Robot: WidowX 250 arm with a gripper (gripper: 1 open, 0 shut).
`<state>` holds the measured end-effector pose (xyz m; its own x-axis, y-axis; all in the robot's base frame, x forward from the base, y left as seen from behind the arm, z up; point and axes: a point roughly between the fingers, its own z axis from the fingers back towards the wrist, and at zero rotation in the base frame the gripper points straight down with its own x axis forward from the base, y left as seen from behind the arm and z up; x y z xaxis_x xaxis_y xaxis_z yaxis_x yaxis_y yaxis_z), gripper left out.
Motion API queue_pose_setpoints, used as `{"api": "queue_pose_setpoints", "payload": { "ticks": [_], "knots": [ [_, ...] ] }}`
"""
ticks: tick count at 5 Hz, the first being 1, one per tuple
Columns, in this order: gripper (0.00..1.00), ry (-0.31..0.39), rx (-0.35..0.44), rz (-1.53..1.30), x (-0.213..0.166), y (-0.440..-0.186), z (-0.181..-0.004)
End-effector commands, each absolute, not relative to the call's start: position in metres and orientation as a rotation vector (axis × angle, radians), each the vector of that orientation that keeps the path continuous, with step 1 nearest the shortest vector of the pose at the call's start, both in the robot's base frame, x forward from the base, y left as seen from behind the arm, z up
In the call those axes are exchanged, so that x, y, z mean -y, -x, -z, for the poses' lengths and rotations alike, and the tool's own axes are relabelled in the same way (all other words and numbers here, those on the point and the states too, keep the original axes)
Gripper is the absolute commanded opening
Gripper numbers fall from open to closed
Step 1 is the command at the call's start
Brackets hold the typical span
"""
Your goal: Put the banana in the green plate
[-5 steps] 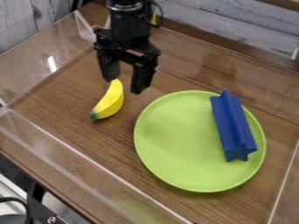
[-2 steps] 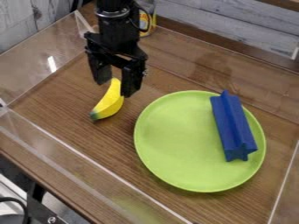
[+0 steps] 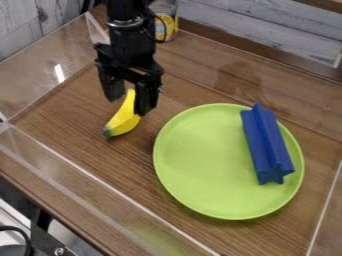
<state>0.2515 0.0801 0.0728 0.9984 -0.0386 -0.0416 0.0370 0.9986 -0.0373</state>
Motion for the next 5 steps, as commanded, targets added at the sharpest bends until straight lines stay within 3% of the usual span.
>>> {"api": "queue_pose_setpoints", "payload": {
  "ticks": [1,5],
  "knots": [
    [1.00,0.034,-0.017,0.042,-0.087,-0.253,-0.073],
    [1.00,0.083,-0.010,0.044,-0.101,-0.252,-0.046]
  ]
}}
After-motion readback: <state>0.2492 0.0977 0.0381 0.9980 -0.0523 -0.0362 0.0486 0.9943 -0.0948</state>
